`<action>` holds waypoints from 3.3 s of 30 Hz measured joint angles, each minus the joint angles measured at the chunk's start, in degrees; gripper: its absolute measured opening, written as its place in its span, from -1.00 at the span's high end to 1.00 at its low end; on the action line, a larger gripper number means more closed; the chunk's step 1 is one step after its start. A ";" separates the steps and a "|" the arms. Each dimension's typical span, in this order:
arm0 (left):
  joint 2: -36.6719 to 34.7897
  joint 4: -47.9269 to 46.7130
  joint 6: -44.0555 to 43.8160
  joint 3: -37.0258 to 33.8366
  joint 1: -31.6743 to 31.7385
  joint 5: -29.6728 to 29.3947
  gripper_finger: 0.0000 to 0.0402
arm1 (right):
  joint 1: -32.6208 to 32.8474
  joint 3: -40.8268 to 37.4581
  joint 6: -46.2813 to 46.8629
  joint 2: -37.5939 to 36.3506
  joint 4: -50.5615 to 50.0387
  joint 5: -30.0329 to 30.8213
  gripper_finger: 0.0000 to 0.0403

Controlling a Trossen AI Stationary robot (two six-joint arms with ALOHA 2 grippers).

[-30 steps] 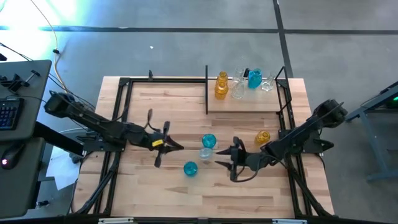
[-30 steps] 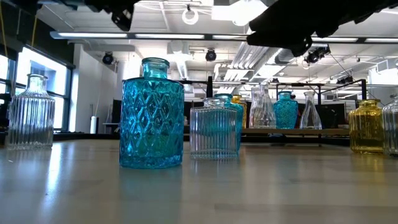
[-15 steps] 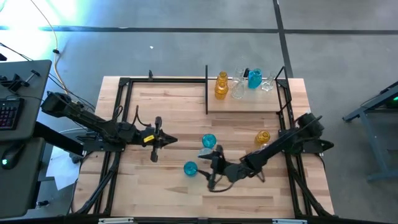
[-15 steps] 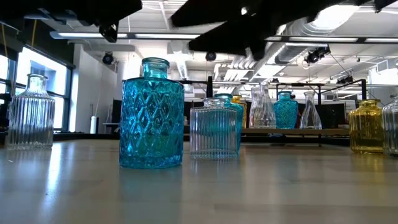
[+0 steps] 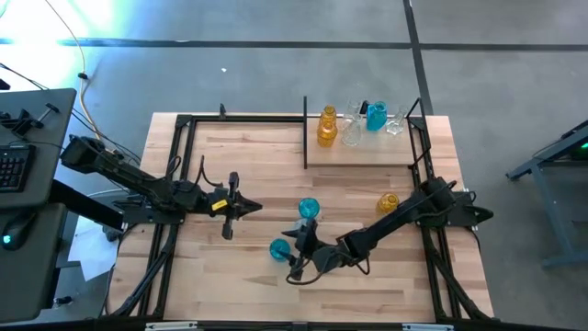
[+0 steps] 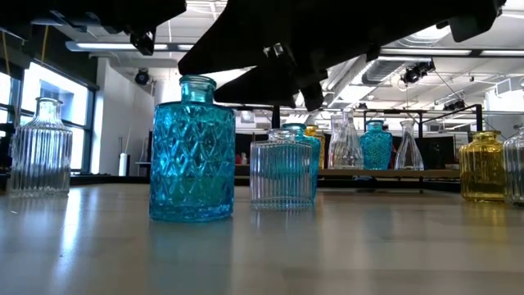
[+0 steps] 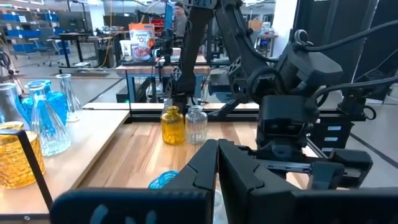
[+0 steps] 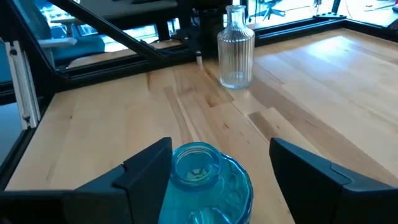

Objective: Sort vases onto shelf
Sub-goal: Put the bottom blue vase on the shelf aligned with the other blue vase

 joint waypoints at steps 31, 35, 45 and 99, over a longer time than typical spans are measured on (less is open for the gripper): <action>0.00 1.75 0.06 0.02 0.00 0.02 0.97 | -1.48 -0.31 -8.63 1.53 4.87 -8.38 -0.30; 0.00 1.75 0.09 0.02 0.00 0.03 0.97 | -1.97 -0.31 -8.20 2.09 5.15 -8.55 -0.23; 0.00 1.75 0.28 0.04 0.00 0.03 0.97 | -2.56 -0.31 -9.17 2.09 5.73 -12.21 0.40; 0.01 1.27 0.04 0.07 0.01 1.14 0.97 | -47.42 -49.80 -0.57 -66.17 -16.12 14.80 0.55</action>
